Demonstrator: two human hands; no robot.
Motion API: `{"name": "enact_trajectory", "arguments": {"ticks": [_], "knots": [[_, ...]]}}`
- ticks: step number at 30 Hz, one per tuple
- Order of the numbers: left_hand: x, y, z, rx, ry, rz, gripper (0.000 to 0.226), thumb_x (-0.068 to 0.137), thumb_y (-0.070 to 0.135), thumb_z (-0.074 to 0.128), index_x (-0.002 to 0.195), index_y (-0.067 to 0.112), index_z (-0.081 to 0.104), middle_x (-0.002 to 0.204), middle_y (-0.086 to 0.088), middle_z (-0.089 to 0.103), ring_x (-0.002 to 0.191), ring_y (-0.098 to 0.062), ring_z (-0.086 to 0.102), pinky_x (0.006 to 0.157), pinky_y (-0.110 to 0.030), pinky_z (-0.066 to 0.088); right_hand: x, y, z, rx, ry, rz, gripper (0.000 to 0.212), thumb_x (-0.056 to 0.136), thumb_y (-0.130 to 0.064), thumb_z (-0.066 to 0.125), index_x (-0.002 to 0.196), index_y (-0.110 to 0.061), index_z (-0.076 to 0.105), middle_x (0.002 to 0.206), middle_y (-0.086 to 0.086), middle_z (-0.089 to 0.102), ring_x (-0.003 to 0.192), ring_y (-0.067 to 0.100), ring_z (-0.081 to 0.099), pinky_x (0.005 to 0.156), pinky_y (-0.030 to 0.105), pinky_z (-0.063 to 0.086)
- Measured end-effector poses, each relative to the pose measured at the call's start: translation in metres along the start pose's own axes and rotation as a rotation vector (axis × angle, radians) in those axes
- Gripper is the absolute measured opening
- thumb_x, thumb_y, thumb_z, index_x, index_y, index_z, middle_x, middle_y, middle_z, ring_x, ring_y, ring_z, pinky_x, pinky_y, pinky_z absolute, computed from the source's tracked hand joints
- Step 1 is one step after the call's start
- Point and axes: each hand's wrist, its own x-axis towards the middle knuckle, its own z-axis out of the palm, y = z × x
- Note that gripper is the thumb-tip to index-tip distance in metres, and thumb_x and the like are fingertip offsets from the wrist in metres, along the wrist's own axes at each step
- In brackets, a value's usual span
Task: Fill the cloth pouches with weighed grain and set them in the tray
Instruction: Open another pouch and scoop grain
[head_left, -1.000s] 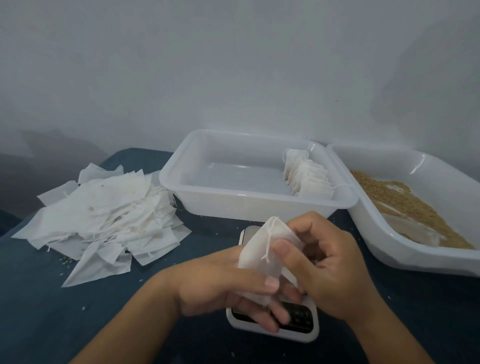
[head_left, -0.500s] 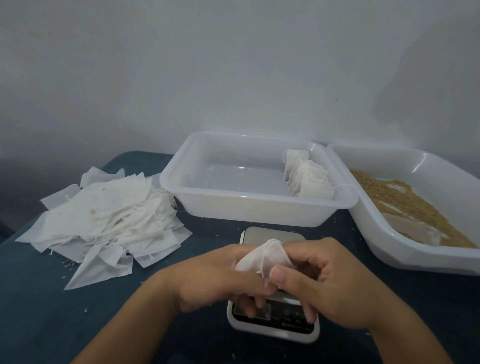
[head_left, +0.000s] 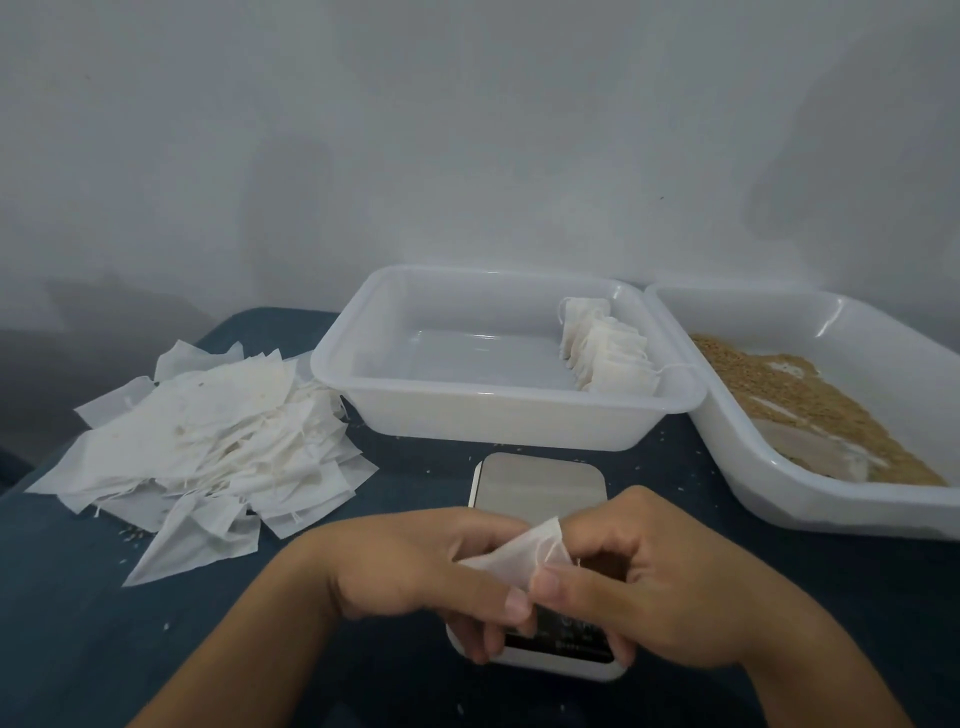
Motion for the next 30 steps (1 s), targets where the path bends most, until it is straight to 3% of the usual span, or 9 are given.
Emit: {"name": "enact_trajectory", "arguments": {"ticks": [3, 6, 11, 14, 18, 21, 26, 28, 30], "knots": [[0.007, 0.005, 0.001, 0.027, -0.022, 0.021, 0.031, 0.090, 0.026, 0.066, 0.120, 0.017, 0.061, 0.100, -0.001, 0.063, 0.082, -0.014, 0.064, 0.079, -0.030, 0.056, -0.002, 0.003, -0.001, 0.003, 0.015, -0.005, 0.033, 0.102, -0.054, 0.059, 0.097, -0.028, 0.078, 0.081, -0.002, 0.076, 0.054, 0.016, 0.071, 0.052, 0.021, 0.051], [0.015, 0.019, 0.004, 0.094, -0.032, 0.068, 0.020, 0.094, 0.019, 0.063, 0.111, 0.030, 0.065, 0.097, 0.013, 0.064, 0.083, -0.006, 0.062, 0.078, -0.027, 0.051, -0.004, 0.003, -0.004, -0.009, 0.089, -0.063, 0.033, 0.101, -0.055, 0.058, 0.093, -0.028, 0.076, 0.081, -0.009, 0.076, 0.052, 0.013, 0.070, 0.051, 0.018, 0.049], [0.035, 0.050, 0.012, 0.288, 0.021, 0.151, 0.017, 0.093, 0.027, 0.063, 0.091, 0.043, 0.063, 0.085, 0.022, 0.063, 0.079, -0.001, 0.058, 0.073, -0.017, 0.048, -0.010, 0.008, -0.012, -0.097, 0.350, -0.181, 0.061, 0.098, -0.066, 0.052, 0.087, -0.011, 0.075, 0.065, 0.005, 0.068, 0.048, 0.017, 0.061, 0.044, 0.031, 0.046], [0.047, 0.047, 0.014, 0.335, 0.076, 0.211, 0.031, 0.097, 0.017, 0.064, 0.091, 0.048, 0.062, 0.085, 0.029, 0.064, 0.078, 0.006, 0.058, 0.070, -0.009, 0.047, -0.014, 0.011, -0.019, -0.190, 0.518, -0.265, 0.052, 0.100, -0.062, 0.051, 0.088, -0.019, 0.077, 0.064, -0.005, 0.066, 0.049, 0.013, 0.060, 0.044, 0.029, 0.048], [0.056, 0.017, 0.013, 0.356, 0.295, 0.211, 0.015, 0.083, 0.050, 0.073, 0.089, 0.054, 0.060, 0.088, 0.023, 0.063, 0.084, 0.001, 0.061, 0.078, -0.028, 0.049, -0.018, 0.015, -0.026, -0.182, 0.688, -0.300, 0.032, 0.101, -0.041, 0.054, 0.091, -0.020, 0.076, 0.077, -0.012, 0.075, 0.043, 0.005, 0.060, 0.043, 0.016, 0.046], [0.057, 0.000, 0.011, 0.281, 0.448, 0.211, 0.019, 0.077, 0.059, 0.076, 0.089, 0.051, 0.063, 0.086, 0.022, 0.065, 0.083, 0.002, 0.062, 0.079, -0.029, 0.049, -0.018, 0.017, -0.030, -0.225, 0.869, -0.316, 0.029, 0.102, -0.028, 0.045, 0.094, -0.022, 0.072, 0.082, -0.026, 0.072, 0.048, 0.002, 0.061, 0.048, 0.013, 0.047], [0.053, -0.003, 0.008, 0.267, 0.626, 0.234, 0.023, 0.075, 0.069, 0.069, 0.090, 0.054, 0.059, 0.084, 0.027, 0.063, 0.078, 0.007, 0.059, 0.076, -0.023, 0.046, -0.027, 0.037, -0.061, -0.233, 1.367, 0.012, 0.023, 0.099, -0.052, 0.053, 0.094, -0.041, 0.073, 0.091, -0.018, 0.074, 0.071, 0.008, 0.070, 0.063, 0.025, 0.058], [0.053, -0.005, 0.009, 0.306, 0.660, 0.230, 0.022, 0.078, 0.069, 0.066, 0.093, 0.055, 0.057, 0.087, 0.029, 0.063, 0.081, 0.007, 0.060, 0.075, -0.022, 0.046, -0.042, 0.056, -0.090, -0.402, 1.354, 0.318, 0.026, 0.092, -0.067, 0.054, 0.102, -0.048, 0.067, 0.099, -0.028, 0.070, 0.085, 0.005, 0.068, 0.077, 0.041, 0.058], [0.053, -0.007, 0.009, 0.357, 0.689, 0.238, 0.026, 0.082, 0.068, 0.064, 0.101, 0.050, 0.058, 0.094, 0.027, 0.064, 0.087, 0.005, 0.061, 0.076, -0.024, 0.049, -0.060, 0.077, -0.122, -0.578, 1.163, 0.580, 0.032, 0.088, -0.068, 0.058, 0.111, -0.045, 0.062, 0.108, -0.021, 0.069, 0.096, 0.016, 0.066, 0.085, 0.052, 0.055]]}}
